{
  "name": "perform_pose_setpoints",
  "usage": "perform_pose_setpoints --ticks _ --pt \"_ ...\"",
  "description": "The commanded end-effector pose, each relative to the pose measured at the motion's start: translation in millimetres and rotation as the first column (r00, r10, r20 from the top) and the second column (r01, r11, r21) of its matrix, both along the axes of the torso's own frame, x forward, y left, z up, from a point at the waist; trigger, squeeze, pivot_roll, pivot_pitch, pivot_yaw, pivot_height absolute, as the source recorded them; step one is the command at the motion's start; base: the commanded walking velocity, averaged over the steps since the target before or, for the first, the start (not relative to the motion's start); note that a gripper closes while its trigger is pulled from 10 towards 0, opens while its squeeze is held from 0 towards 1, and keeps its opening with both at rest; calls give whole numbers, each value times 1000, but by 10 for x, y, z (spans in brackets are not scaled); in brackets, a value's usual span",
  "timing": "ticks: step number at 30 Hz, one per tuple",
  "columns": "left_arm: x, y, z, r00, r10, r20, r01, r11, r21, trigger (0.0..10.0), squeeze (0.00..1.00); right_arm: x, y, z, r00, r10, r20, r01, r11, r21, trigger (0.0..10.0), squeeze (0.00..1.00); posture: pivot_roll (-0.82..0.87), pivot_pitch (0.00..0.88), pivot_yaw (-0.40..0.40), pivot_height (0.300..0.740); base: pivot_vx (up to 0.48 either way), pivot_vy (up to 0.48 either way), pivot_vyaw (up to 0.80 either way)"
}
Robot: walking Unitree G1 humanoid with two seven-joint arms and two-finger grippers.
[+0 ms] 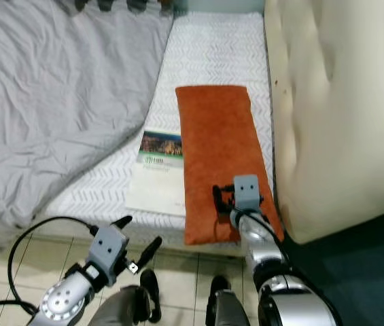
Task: Clean up the room
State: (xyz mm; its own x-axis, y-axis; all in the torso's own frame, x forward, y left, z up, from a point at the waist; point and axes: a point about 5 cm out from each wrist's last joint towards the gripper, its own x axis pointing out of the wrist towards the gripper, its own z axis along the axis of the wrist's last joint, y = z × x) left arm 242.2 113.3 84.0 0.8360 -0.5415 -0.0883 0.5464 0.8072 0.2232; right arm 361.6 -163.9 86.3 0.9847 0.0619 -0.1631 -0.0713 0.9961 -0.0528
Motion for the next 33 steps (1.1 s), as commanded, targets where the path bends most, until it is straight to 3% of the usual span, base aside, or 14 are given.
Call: perform_pose_setpoints --ticks 1,3,4,5,22,25,26,31,33 --pt "-52 -82 -44 1000 -20 -18 20 1000 2 10000 0 -110 -24 -236 992 -30 -125 35 999 32 10000 0 99 534 3 740 0 0 0" --pt "-55 -96 -37 1000 -24 -14 24 1000 1 10000 0 -112 -17 -248 990 -31 -139 38 998 45 10000 0 99 534 3 740 0 0 0" --pt "-58 -99 -26 1000 -19 -11 19 1000 -9 10000 0 -117 -3 -269 987 -27 -159 36 998 52 3059 0 101 530 2 740 0 0 0" --pt "-58 -93 -23 1000 -17 -7 17 1000 -9 10000 0 -119 3 -276 986 -25 -167 34 998 56 0 0 104 527 4 740 0 0 0" --pt "-214 -49 -76 999 25 -36 -25 1000 10 10000 0 -109 74 -286 980 2 -199 27 990 140 0 0 106 505 -15 740 0 0 0" --pt "-222 -55 -78 999 26 -38 -26 1000 14 10000 0 -84 98 -255 980 -4 -198 44 979 200 0 0 105 505 -18 740 0 0 0" --pt "-221 -51 -75 999 31 -40 -30 999 13 10000 0 -53 116 -214 981 -22 -194 76 959 272 0 0 104 504 -23 740 0 0 0" --pt "-234 -63 -98 999 30 -35 -31 999 -24 10000 0 53 153 -56 983 -78 -167 144 891 431 0 0 93 502 -32 740 0 0 0" --pt "-234 -63 -98 999 30 -35 -31 999 -24 10000 0 53 153 -56 983 -78 -167 144 891 431 0 0 93 502 -32 740 0 0 0"
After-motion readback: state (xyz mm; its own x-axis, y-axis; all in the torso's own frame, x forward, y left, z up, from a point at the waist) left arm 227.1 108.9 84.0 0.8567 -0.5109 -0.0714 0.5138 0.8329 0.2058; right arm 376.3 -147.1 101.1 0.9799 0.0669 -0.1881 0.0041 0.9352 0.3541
